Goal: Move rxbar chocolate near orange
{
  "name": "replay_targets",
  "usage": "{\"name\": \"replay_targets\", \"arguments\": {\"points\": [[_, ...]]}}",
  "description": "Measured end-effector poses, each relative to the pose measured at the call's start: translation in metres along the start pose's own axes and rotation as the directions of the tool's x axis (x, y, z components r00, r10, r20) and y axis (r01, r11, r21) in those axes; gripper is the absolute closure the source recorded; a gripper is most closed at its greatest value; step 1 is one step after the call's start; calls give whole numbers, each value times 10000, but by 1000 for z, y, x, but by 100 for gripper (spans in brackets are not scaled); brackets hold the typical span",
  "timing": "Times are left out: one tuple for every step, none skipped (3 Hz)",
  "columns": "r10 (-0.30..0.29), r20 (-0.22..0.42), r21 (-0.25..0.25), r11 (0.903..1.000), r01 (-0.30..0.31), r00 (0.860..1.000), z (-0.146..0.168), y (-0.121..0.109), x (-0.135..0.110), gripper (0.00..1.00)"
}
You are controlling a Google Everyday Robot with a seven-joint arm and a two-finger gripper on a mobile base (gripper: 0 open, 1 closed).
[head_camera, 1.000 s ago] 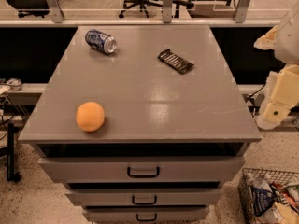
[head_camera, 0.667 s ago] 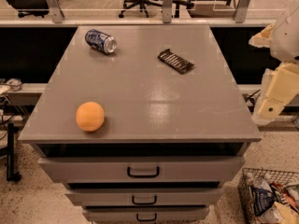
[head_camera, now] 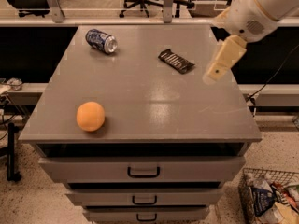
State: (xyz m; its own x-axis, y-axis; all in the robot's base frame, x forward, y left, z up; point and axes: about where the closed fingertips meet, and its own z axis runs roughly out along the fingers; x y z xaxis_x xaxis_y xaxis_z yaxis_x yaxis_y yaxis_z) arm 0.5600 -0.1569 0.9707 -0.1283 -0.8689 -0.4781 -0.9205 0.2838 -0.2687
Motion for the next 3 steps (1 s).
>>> {"name": "replay_targets", "arguments": {"points": [[644, 1008, -115, 9979, -635, 9928, 45, -39, -25, 0], [1375, 1324, -76, 9904, -1377, 9816, 84, -67, -21, 0], [1901, 1504, 13, 9813, -1925, 9702, 119, -84, -10, 0]]}}
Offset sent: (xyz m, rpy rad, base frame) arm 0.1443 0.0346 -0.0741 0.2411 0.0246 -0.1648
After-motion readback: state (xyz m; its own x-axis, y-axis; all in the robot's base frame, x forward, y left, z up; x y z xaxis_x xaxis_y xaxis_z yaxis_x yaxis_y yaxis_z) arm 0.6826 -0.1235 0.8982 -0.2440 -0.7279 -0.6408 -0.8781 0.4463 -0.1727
